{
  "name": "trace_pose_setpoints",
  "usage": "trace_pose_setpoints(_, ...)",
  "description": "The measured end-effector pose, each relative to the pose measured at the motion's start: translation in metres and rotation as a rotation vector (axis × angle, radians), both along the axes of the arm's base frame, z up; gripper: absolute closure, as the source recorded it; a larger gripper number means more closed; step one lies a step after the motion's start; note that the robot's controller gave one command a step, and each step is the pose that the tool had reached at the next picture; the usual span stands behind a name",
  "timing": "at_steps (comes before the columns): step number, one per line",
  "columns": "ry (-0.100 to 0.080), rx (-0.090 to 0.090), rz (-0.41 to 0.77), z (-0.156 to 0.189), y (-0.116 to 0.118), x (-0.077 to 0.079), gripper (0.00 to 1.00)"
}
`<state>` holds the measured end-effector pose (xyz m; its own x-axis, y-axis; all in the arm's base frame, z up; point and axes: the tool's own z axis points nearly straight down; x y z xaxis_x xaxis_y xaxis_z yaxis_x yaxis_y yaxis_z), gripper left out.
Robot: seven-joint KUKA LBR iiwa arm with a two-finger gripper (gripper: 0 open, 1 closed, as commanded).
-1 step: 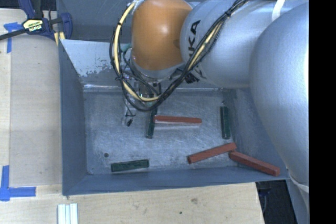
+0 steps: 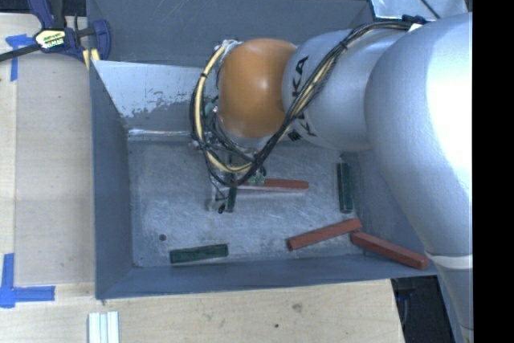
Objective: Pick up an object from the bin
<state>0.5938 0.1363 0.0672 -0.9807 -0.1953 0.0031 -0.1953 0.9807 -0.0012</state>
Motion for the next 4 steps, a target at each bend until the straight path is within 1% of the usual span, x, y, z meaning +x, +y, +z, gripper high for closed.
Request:
trace_pose_setpoints(1,-0.003,-0.001,-0.018,0.026,-0.074,-0.042,0.00)
trace_pose_setpoints(2,-0.007,0.000,-0.013,0.003,-0.140,-0.040,0.00)
trace_pose_setpoints(3,-0.015,0.004,-0.010,0.008,-0.136,-0.038,1.00)
trace_pose_setpoints(4,-0.017,0.001,0.103,0.155,-0.150,-0.009,1.00)
